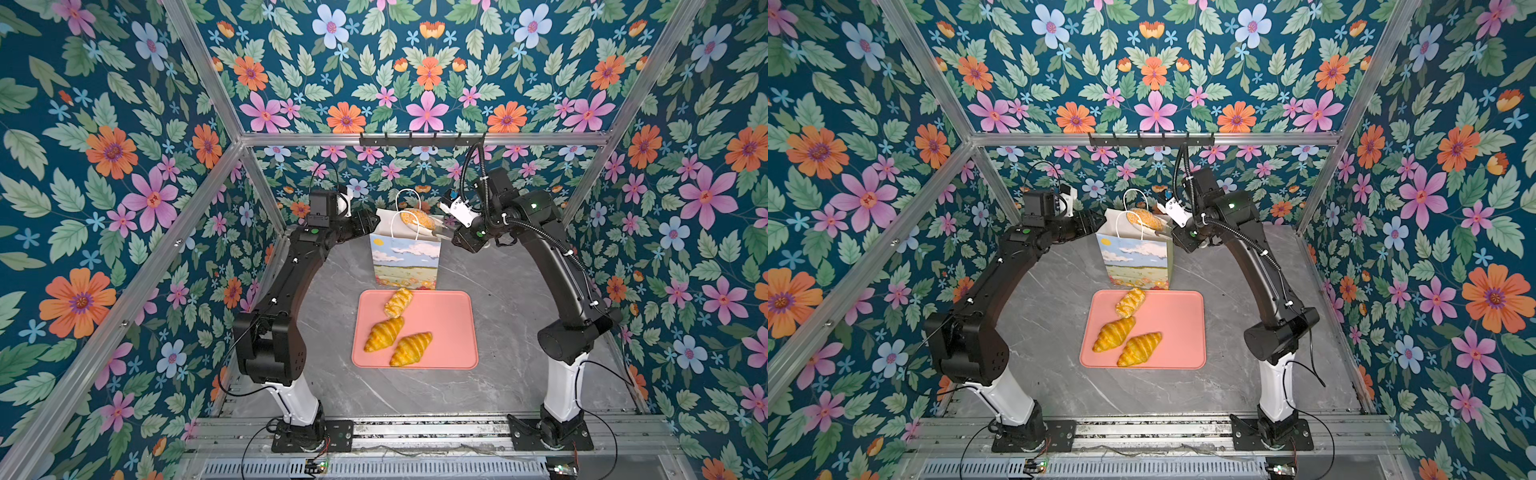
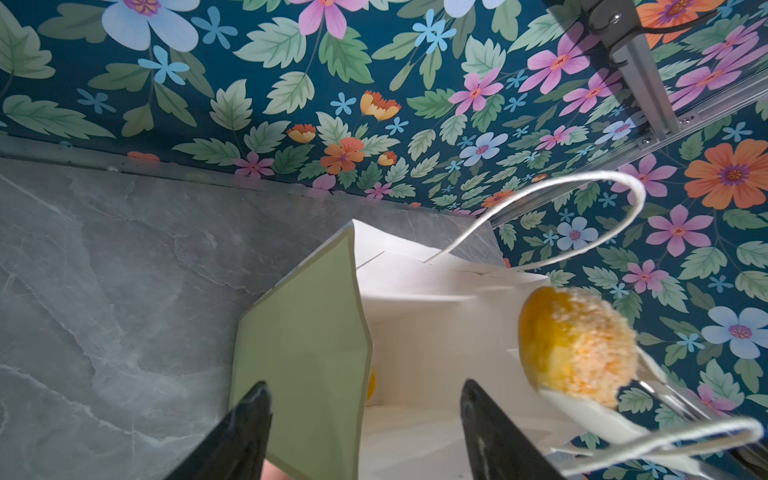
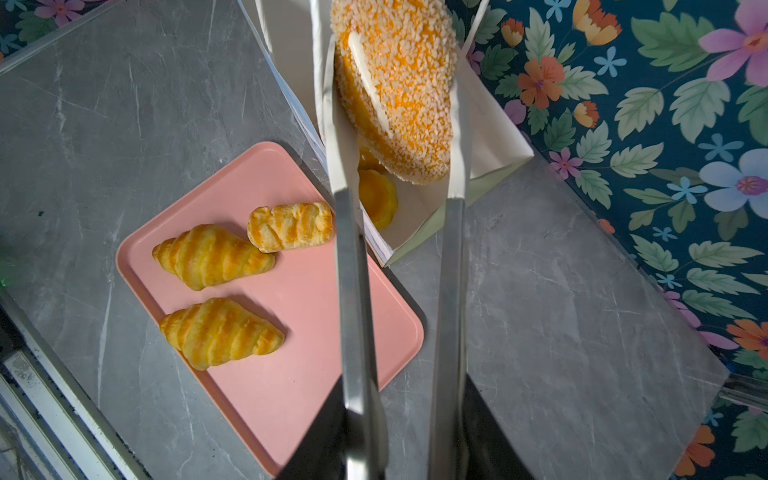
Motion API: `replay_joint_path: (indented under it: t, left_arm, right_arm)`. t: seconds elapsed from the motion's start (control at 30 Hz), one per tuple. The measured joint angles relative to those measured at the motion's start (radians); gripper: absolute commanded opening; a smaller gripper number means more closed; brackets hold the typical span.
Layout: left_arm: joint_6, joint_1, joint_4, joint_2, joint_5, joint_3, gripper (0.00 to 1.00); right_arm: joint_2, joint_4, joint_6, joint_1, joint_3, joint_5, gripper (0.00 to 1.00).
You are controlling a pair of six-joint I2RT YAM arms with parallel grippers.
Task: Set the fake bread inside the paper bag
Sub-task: 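Open the tongs with the right gripper to drop the bun into the bag, then withdraw the tongs from the bag and lower them toward the tray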
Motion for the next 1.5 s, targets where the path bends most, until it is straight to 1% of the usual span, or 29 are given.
replay_joint_path:
  t: [0.13, 0.5, 0.8, 0.93, 1.1, 1.23, 1.4, 1.5]
  left_arm:
    - [0.0, 0.0, 0.005, 0.008, 0.006, 0.0, 0.73]
    - [0.002, 0.0, 0.01, 0.011, 0.023, 0.002, 0.73]
    - [0.002, 0.0, 0.02, 0.007, 0.028, -0.017, 0.73]
    - [0.002, 0.0, 0.021, 0.007, 0.033, -0.017, 0.73]
    - [0.003, 0.0, 0.018, 0.007, 0.034, -0.01, 0.73]
    - [0.005, -0.001, 0.007, -0.008, 0.032, -0.002, 0.74]
    - [0.02, -0.001, -0.016, -0.047, 0.024, 0.0, 0.74]
    - [0.023, -0.001, -0.018, -0.087, 0.017, -0.018, 0.75]
  right_arm:
    - [-0.003, 0.018, 0.003, 0.0, -0.033, 0.0, 0.38]
    - [-0.003, 0.044, 0.002, 0.008, -0.039, -0.003, 0.47]
    - [-0.005, 0.045, 0.002, 0.008, -0.026, 0.005, 0.48]
    - [-0.03, 0.04, 0.002, 0.008, -0.01, 0.016, 0.48]
    - [-0.107, 0.034, 0.002, 0.009, -0.003, 0.011, 0.48]
    - [-0.194, 0.036, 0.003, 0.009, -0.042, 0.003, 0.48]
    - [-0.361, 0.045, 0.026, 0.011, -0.173, -0.012, 0.47]
    - [-0.481, 0.083, 0.038, 0.018, -0.303, -0.031, 0.47]
